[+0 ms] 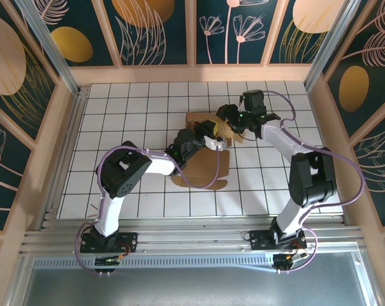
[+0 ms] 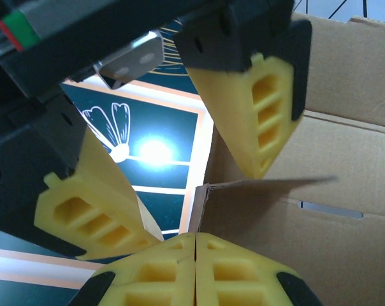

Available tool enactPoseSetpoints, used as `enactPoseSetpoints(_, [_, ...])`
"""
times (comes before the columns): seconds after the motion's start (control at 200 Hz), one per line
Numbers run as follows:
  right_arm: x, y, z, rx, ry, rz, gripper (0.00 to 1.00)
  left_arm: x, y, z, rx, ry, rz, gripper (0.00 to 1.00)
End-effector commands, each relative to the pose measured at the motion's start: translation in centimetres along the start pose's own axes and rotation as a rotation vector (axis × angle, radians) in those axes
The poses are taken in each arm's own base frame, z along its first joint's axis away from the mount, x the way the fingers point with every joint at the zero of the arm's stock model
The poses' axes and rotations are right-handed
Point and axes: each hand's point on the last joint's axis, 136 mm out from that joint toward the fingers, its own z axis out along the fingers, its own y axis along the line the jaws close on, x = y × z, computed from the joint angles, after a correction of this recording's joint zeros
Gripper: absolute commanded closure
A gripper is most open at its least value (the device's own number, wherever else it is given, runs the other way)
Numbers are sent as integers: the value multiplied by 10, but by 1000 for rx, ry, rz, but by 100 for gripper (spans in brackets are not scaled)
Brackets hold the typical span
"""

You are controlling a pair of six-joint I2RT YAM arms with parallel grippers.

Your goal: Fold the paper box

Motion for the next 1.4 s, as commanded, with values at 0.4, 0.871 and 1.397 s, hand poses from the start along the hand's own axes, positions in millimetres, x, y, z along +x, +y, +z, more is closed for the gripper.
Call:
enactPoseSetpoints(0.4, [-7, -7, 5, -14, -38, 59, 48, -23, 18, -6, -63, -88, -62, 67])
enactPoseSetpoints(0.871, [-16, -22, -2, 53, -68, 35, 49, -37, 106, -99, -151, -112, -690, 24])
enactPoseSetpoints(1.397, [-21, 5, -20, 53, -97, -59, 52, 115, 115, -29, 2, 645, -1882, 15])
